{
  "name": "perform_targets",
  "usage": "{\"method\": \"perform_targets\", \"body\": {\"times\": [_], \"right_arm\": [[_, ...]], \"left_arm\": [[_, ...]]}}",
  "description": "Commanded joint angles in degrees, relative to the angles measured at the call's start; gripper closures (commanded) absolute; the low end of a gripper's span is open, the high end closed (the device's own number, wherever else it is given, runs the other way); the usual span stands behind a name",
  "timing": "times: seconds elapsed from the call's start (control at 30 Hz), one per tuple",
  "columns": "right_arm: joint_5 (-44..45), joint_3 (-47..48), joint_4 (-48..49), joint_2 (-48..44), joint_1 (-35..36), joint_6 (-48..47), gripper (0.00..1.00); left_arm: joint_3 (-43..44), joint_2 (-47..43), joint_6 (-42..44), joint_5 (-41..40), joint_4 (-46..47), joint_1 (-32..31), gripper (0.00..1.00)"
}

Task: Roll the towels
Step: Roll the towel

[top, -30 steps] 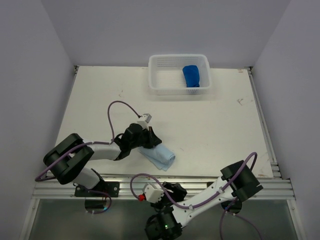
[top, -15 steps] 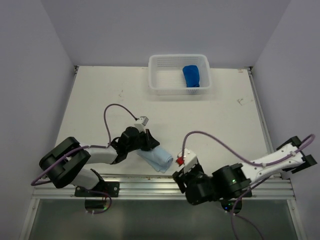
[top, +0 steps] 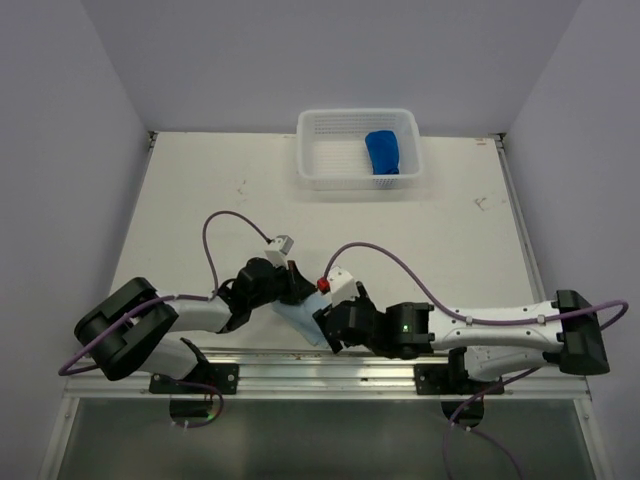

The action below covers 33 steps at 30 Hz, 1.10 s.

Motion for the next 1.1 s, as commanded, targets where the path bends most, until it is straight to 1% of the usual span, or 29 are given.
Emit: {"method": "perform_targets", "body": {"times": [0.0, 0.03, 0.1, 0.2, 0.23, 0.33, 0.4, 0.53, 0.6, 0.67, 0.77, 0.8, 0.87, 0.9, 0.97, 1.0, 1.07], "right_arm": [[-9.43, -3.18, 8.71, -1.86, -8.21, -3.59, 0.26], [-12.24, -4.15, 10.21, -2.13, -9.62, -3.86, 0.26], [-14.63, -5.91, 12.41, -1.96, -12.52, -4.73, 0.25], [-19.55, -8.2, 16.71, -0.73, -14.37, -5.79, 0.25], [-22.69, -8.81, 20.29, -0.03, -14.64, -5.97, 0.25], [-26.4, -11.62, 26.28, 0.94, -15.08, -5.97, 0.25], [-25.81, -11.72, 26.83, 1.99, -15.09, -5.62, 0.25], [-22.91, -10.31, 23.85, 6.12, -15.17, -5.97, 0.25], [-19.92, -10.22, 23.5, 7.79, -15.17, -6.06, 0.27], [-18.78, -10.66, 23.58, 8.59, -15.17, -6.14, 0.3], [-16.49, -10.49, 23.14, 8.85, -15.09, -6.41, 0.41], [-15.88, -10.49, 23.14, 8.77, -15.09, -6.41, 0.51], [-15.17, -10.49, 23.23, 8.42, -15.09, -6.58, 0.6], [-14.04, -10.31, 23.14, 7.98, -14.91, -6.76, 0.72], [-11.84, -8.83, 21.48, 7.8, -13.77, -7.81, 0.82], [-10.0, -7.95, 20.43, 8.06, -12.98, -8.08, 0.9], [-4.82, -5.14, 17.61, 8.59, -10.26, -9.3, 0.97]], "left_arm": [[-0.89, -0.09, 1.45, -0.29, 0.5, -0.19, 0.93], [-0.89, -0.35, 1.54, -0.29, 0.32, -0.19, 0.93], [-1.15, -0.71, 1.54, -0.29, 0.23, -0.19, 0.93], [-1.06, -0.97, 1.8, -0.03, -0.03, -0.19, 0.93], [-1.06, -0.97, 1.8, -0.03, -0.03, -0.28, 0.93], [-1.15, -1.23, 1.8, -0.12, -0.03, -0.19, 0.93], [-1.33, -1.58, 1.62, -0.12, -0.03, -0.19, 0.93], [-1.77, -2.9, 1.54, -0.03, -0.3, -0.19, 0.93], [-1.77, -3.51, 1.71, -0.03, -1.08, -0.19, 0.93], [-1.85, -4.05, 1.89, -0.21, -1.7, -0.19, 0.93], [-2.03, -4.92, 2.06, -0.38, -2.32, -0.19, 0.93], [-2.03, -5.01, 2.15, -0.38, -2.49, -0.19, 0.93], [-2.03, -5.01, 2.15, -0.38, -2.58, -0.28, 0.93], [-2.03, -5.01, 2.15, -0.38, -2.58, -0.19, 0.93], [-1.77, -4.84, 1.98, -0.64, -2.58, -0.19, 0.93], [-1.42, -4.66, 2.06, -0.73, -2.84, -0.19, 0.93], [0.16, -4.4, 2.59, -1.09, -4.33, -0.11, 0.93]]}}
